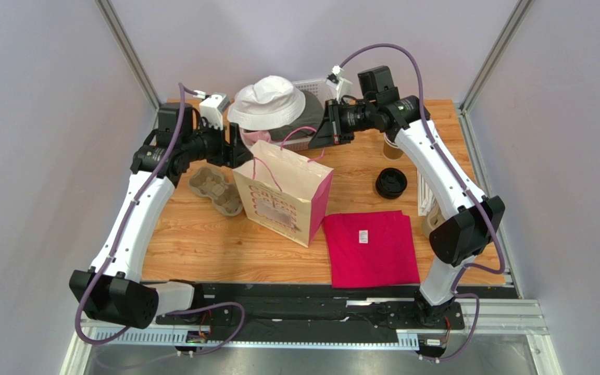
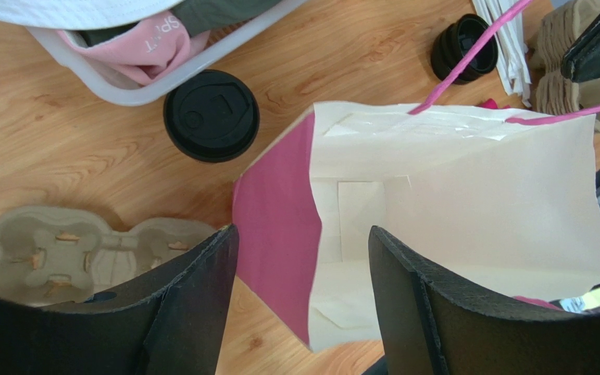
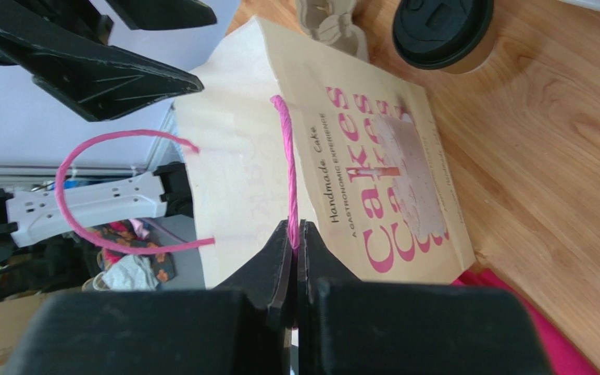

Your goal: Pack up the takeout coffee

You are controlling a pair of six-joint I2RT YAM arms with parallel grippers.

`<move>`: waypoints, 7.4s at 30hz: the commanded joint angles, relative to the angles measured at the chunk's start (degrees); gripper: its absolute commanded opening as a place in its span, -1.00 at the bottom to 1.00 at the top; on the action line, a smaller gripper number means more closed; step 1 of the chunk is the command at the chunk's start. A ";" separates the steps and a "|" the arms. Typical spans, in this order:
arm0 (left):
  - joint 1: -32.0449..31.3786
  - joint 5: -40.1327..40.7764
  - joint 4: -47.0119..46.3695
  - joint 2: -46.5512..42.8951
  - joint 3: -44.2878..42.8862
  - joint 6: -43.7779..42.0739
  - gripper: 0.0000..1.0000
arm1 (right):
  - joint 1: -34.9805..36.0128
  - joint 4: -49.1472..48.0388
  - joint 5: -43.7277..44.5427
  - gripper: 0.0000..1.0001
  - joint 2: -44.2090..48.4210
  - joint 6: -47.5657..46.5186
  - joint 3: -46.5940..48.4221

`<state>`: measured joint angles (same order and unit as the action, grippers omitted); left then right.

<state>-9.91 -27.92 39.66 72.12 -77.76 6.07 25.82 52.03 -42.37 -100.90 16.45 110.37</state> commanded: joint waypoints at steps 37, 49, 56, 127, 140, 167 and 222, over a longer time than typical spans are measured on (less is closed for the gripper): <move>-4.15 -27.19 26.79 15.33 -20.68 -38.15 -1.00 | 9.33 2.55 9.94 0.73 -1.49 -19.78 14.44; -4.68 -27.19 20.03 14.63 -18.49 -30.51 -0.19 | 10.56 2.46 5.55 0.55 -1.05 -28.56 8.20; -1.61 -29.02 14.05 13.32 -17.17 -19.64 0.08 | 10.47 3.43 6.16 0.71 -2.89 -39.64 9.95; 33.82 -10.93 12.20 46.54 -14.80 -35.42 0.22 | 15.13 17.84 17.23 -1.00 -12.04 -52.48 20.06; 31.71 -7.50 9.65 46.01 -12.77 -37.62 -0.01 | 13.82 18.46 14.95 -1.00 -13.18 -50.72 20.41; 27.41 -18.31 21.34 19.65 -36.04 -37.26 -1.00 | 13.29 16.70 17.85 -1.00 -8.87 -45.89 21.56; -42.82 32.76 12.37 -3.91 -21.39 -78.75 -1.00 | 9.33 15.56 14.16 -1.00 -10.45 -33.14 23.05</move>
<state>-51.81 3.66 55.53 69.54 -100.31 -70.76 34.59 70.39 -26.89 -111.68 -18.65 130.82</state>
